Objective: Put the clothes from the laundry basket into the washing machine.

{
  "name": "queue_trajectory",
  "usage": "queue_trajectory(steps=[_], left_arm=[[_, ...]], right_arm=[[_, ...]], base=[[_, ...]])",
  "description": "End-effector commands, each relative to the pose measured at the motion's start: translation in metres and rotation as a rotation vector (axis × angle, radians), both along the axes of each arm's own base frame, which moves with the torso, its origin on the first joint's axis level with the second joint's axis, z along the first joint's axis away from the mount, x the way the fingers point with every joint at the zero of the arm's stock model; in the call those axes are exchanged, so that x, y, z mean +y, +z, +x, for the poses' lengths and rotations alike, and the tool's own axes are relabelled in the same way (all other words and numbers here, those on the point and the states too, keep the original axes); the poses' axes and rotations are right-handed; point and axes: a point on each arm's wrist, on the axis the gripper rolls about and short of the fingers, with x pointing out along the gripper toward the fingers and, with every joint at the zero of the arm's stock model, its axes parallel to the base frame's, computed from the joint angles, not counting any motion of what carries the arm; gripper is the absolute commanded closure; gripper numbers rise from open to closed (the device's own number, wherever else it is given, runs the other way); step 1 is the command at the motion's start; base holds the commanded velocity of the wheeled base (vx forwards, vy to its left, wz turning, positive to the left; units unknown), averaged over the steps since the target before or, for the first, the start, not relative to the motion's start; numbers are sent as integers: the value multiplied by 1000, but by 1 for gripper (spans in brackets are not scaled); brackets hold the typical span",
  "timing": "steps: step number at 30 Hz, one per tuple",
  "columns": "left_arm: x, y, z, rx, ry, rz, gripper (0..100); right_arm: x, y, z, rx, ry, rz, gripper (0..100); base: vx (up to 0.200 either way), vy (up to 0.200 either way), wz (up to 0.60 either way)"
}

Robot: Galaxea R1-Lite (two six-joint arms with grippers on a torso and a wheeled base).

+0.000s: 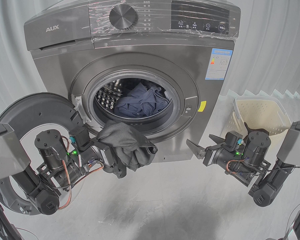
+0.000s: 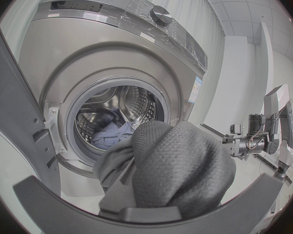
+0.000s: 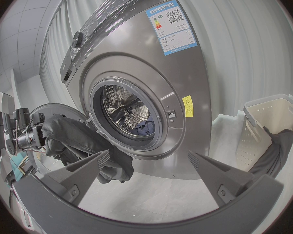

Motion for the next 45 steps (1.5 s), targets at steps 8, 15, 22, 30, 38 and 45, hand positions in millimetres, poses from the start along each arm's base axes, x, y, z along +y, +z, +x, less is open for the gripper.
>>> queue_trajectory(steps=[8,15,22,30,38,45], left_arm=[[0,-5,1,14,1,9,100],[-2,-5,1,12,-5,10,100],[-6,-6,-2,13,-16,17,100],[-7,-12,-2,15,-18,59,100],[-8,-13,-2,17,-19,59,100],[-11,-15,-1,21,-5,61,100]], right_arm=[[4,-3,-3,8,9,-11,0],[4,-4,-4,13,10,-14,0],[4,-6,-6,22,15,-19,0],[5,-6,-7,22,16,-19,0],[5,-6,-7,22,18,-19,0],[10,-6,-13,26,39,-22,0]], base=[[0,25,0],[0,57,0],[0,0,0],[50,0,0],[200,0,0],[143,0,0]])
